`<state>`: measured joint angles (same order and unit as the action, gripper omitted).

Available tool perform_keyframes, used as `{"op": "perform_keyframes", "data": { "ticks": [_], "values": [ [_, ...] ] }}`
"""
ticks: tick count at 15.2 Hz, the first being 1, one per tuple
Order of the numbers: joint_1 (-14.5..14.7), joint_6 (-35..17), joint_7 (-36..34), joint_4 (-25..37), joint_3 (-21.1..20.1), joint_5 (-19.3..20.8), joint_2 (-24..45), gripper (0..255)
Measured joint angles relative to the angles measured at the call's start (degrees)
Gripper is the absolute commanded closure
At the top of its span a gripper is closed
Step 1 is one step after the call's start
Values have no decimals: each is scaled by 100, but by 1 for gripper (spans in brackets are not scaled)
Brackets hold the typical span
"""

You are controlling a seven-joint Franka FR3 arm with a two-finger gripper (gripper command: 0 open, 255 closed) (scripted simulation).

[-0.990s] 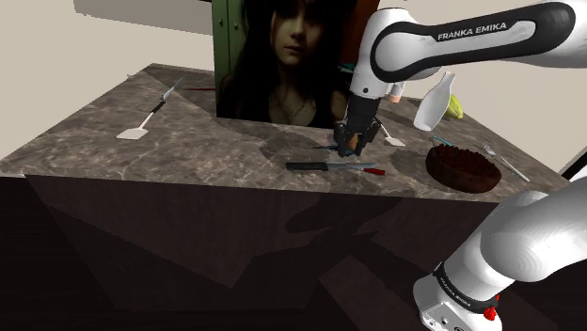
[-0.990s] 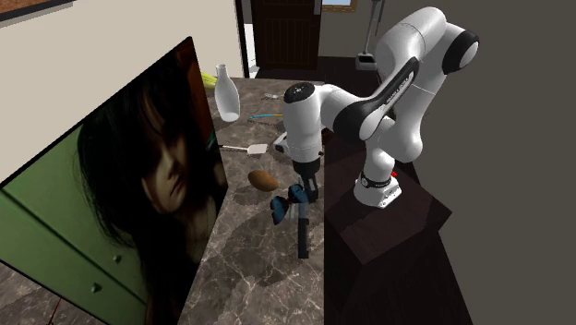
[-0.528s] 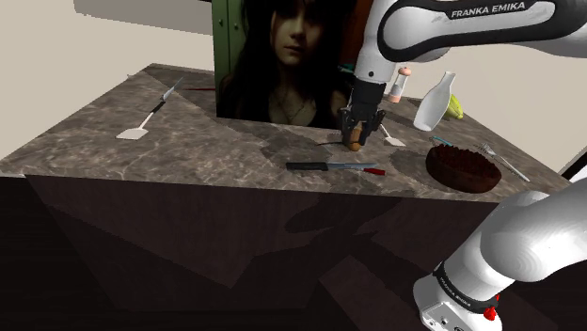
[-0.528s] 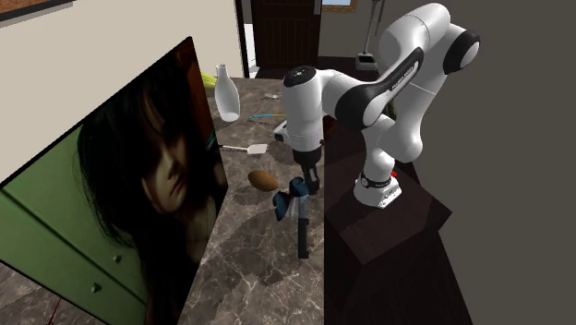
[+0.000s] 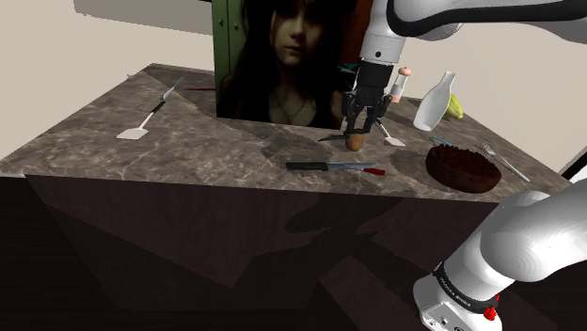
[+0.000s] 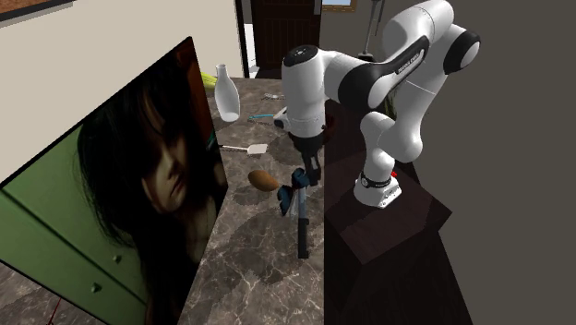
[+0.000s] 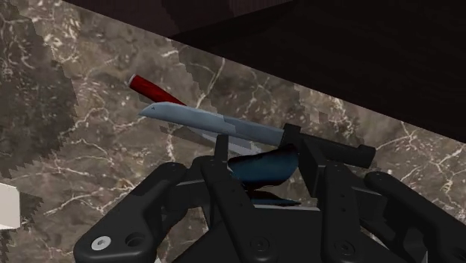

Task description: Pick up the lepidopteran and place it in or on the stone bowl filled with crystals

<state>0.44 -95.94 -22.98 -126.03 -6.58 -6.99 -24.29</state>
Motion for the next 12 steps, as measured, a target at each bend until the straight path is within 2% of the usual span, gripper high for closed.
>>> {"op": "perform_keyframes", "data": {
  "ticks": [7, 12],
  "values": [
    [-9, 512, -34, 541, 25, 20, 30, 255],
    [-148, 777, 383, 143, 359, 177, -595, 255]
  ]
}}
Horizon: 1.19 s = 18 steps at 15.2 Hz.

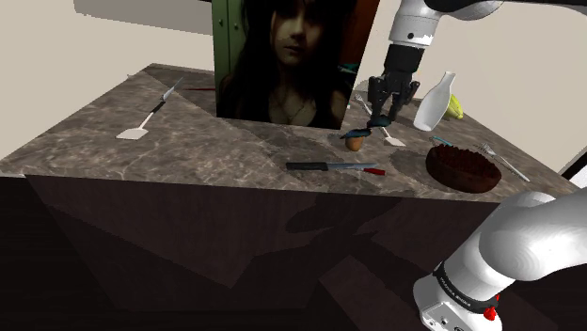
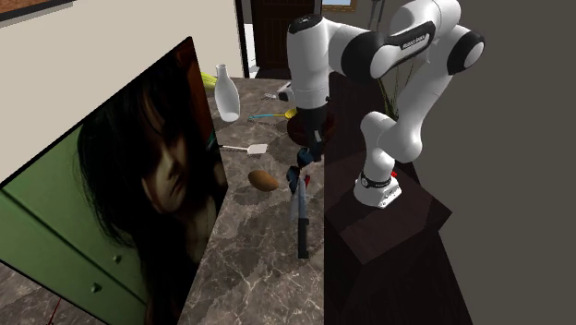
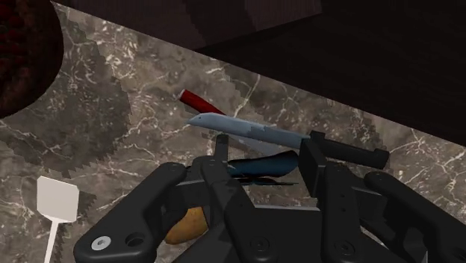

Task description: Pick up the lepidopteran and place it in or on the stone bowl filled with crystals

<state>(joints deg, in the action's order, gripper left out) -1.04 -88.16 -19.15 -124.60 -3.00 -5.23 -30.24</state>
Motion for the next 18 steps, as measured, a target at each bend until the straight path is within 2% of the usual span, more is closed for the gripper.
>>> {"op": "perform_keyframes", "data": {
  "ticks": [8, 18],
  "values": [
    [-297, 470, 798, -744, 679, 495, -1172, 255],
    [-770, 1162, 1988, -1094, 1730, 1523, -2266, 255]
  ]
}}
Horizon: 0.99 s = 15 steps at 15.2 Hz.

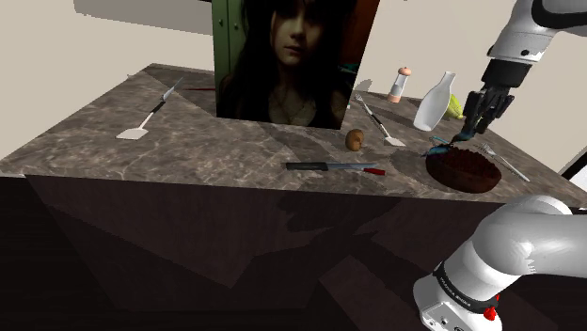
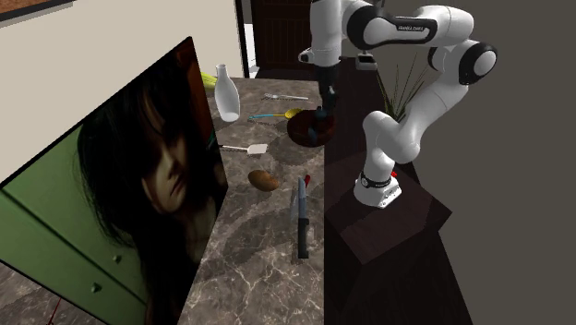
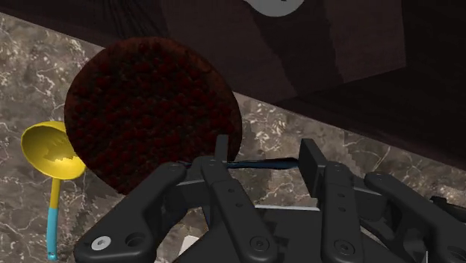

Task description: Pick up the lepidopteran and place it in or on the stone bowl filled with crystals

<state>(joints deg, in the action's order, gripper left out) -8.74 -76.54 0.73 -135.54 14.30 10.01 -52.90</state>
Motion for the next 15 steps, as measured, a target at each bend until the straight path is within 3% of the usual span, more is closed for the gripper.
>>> {"op": "perform_keyframes", "data": {
  "ticks": [7, 15],
  "values": [
    [-280, 448, 953, 262, 826, 872, -346, 255],
    [-418, 120, 1081, -368, 1109, 1191, -686, 255]
  ]
}}
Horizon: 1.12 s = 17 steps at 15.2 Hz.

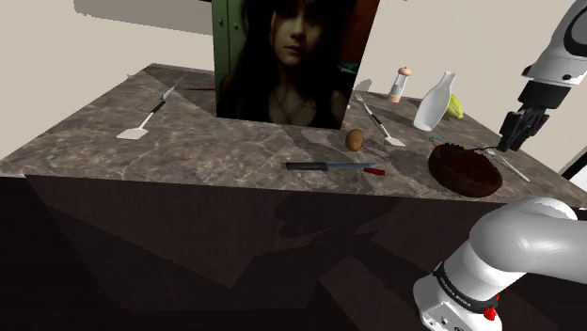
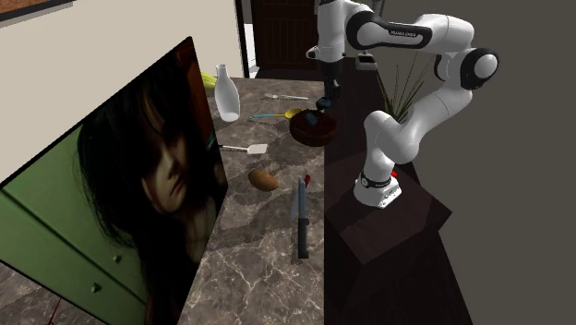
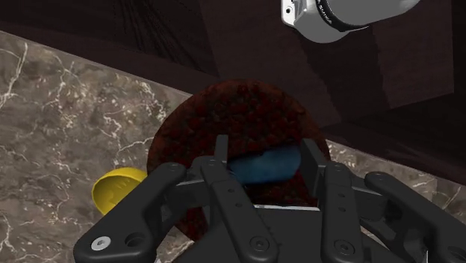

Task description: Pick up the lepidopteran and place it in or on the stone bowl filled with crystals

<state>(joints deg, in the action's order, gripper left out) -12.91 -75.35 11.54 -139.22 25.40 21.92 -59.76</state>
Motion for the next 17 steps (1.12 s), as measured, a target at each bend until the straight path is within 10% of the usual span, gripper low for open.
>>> {"op": "perform_keyframes", "data": {
  "ticks": [16, 17],
  "values": [
    [-115, -619, -76, -860, 262, 252, -241, 255],
    [-115, -619, -76, -860, 262, 252, -241, 0]
  ]
}}
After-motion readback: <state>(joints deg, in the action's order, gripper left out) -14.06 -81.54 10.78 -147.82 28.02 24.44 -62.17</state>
